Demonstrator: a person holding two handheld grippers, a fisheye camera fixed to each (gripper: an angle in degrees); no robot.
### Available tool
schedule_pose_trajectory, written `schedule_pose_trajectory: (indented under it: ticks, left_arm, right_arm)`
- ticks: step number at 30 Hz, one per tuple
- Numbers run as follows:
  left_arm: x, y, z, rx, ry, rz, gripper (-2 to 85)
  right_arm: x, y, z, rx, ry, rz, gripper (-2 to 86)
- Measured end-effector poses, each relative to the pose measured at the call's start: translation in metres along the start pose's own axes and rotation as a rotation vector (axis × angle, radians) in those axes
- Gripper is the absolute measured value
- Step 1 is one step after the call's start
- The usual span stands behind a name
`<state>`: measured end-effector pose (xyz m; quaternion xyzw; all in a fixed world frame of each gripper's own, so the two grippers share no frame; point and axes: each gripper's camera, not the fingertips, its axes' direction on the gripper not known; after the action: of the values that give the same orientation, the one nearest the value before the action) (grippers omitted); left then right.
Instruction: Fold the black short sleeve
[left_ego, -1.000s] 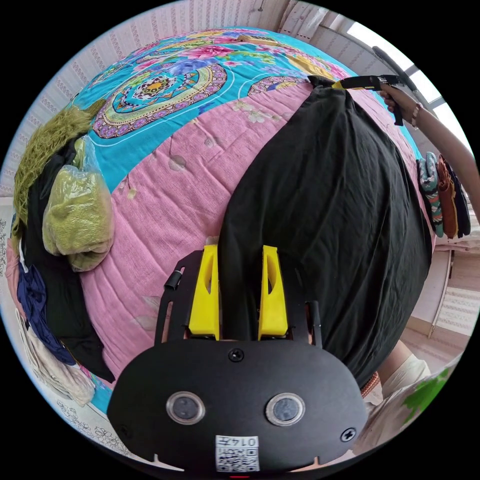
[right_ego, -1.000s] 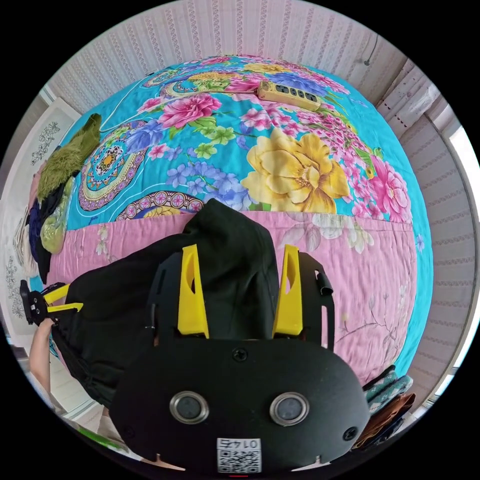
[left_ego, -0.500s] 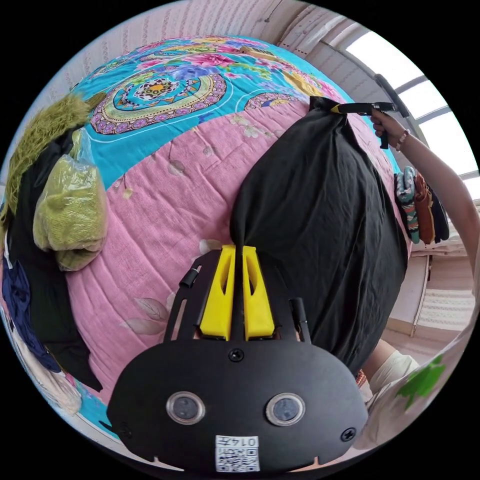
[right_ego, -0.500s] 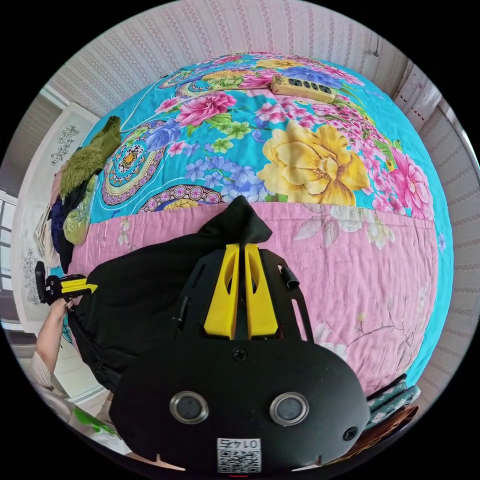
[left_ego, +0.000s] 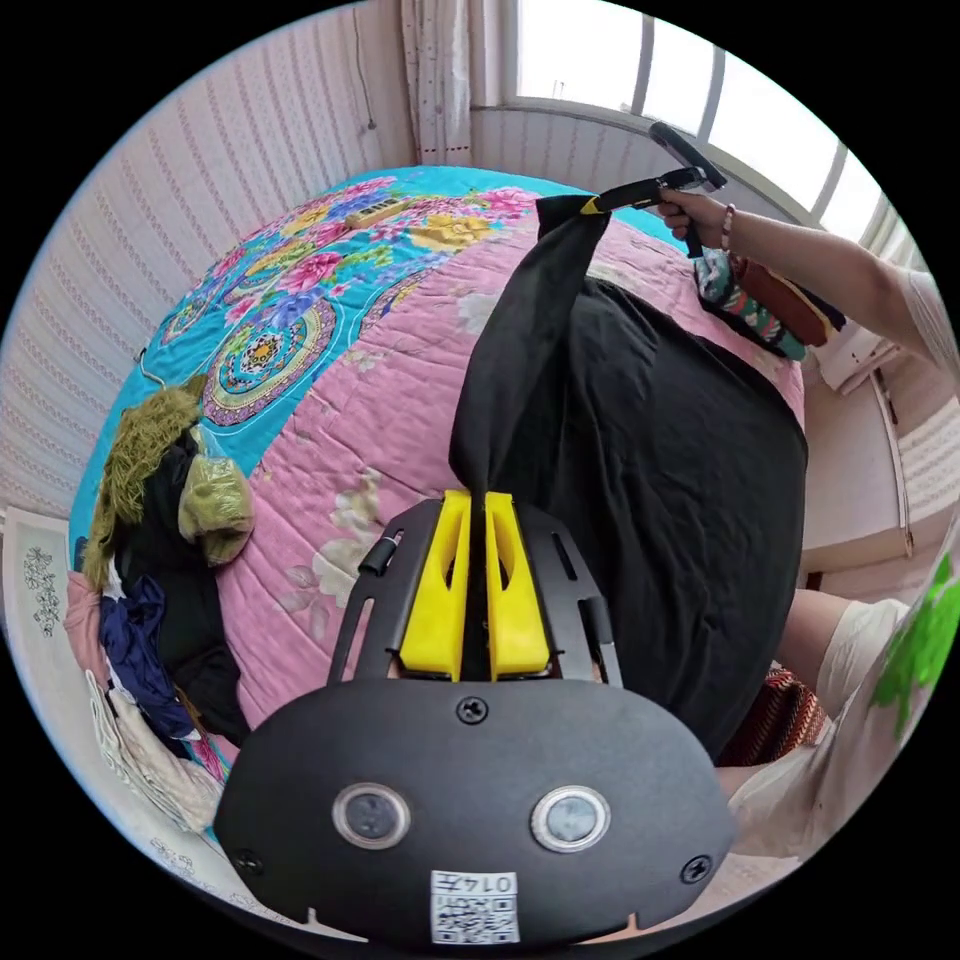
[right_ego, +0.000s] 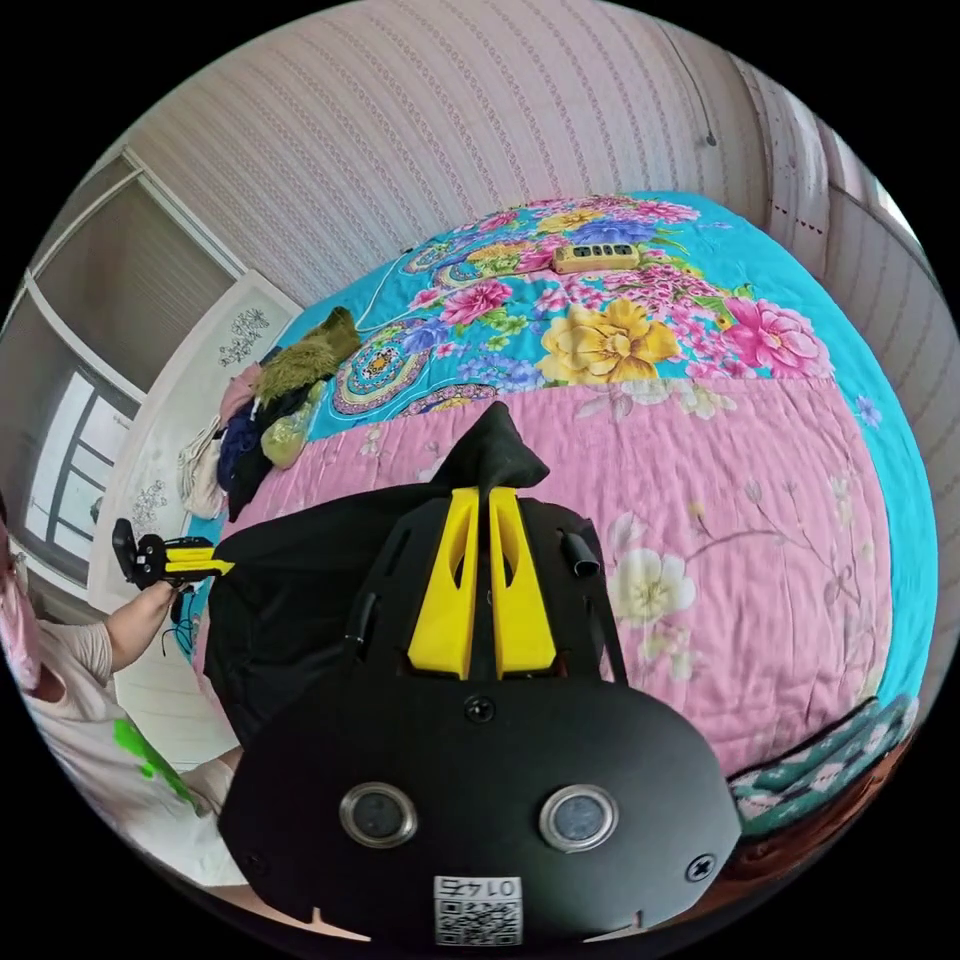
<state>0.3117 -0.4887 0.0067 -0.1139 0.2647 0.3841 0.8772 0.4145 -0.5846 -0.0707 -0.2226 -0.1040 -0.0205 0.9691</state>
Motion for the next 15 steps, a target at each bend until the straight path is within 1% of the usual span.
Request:
schedule_pose_trajectory:
  ticks: [1, 3, 4, 6, 7, 8, 11, 15]
  left_arm:
    - [0.021, 0.009, 0.004, -0.013, 0.014, 0.025, 0.7]
    - [0.049, 0.023, 0.021, -0.061, 0.040, 0.044, 1.8]
    - [0.063, 0.031, 0.038, -0.111, 0.078, 0.040, 3.0]
    - [0.075, 0.042, 0.058, -0.165, 0.151, 0.022, 4.9]
    - [0.077, 0.047, 0.064, -0.180, 0.205, 0.000, 5.9]
    - [0.076, 0.051, 0.062, -0.165, 0.219, -0.027, 7.0]
    - [0.070, 0.058, 0.051, -0.146, 0.201, -0.065, 9.4]
    - [0.069, 0.054, 0.049, -0.118, 0.194, -0.067, 8.9]
  right_arm:
    - [0.006, 0.016, -0.003, 0.012, -0.002, 0.016, 1.4]
    - [0.031, 0.082, -0.002, 0.023, -0.023, 0.078, 2.0]
    - [0.038, 0.099, 0.001, 0.020, -0.033, 0.086, 2.3]
    - [0.066, 0.154, 0.011, 0.017, -0.054, 0.203, 4.7]
    - [0.072, 0.165, 0.012, 0.027, -0.063, 0.236, 5.6]
    - [0.082, 0.183, 0.012, 0.051, -0.076, 0.275, 6.4]
    - [0.097, 0.204, 0.010, 0.066, -0.053, 0.313, 9.4]
    - [0.101, 0.191, 0.019, 0.085, 0.016, 0.262, 10.7]
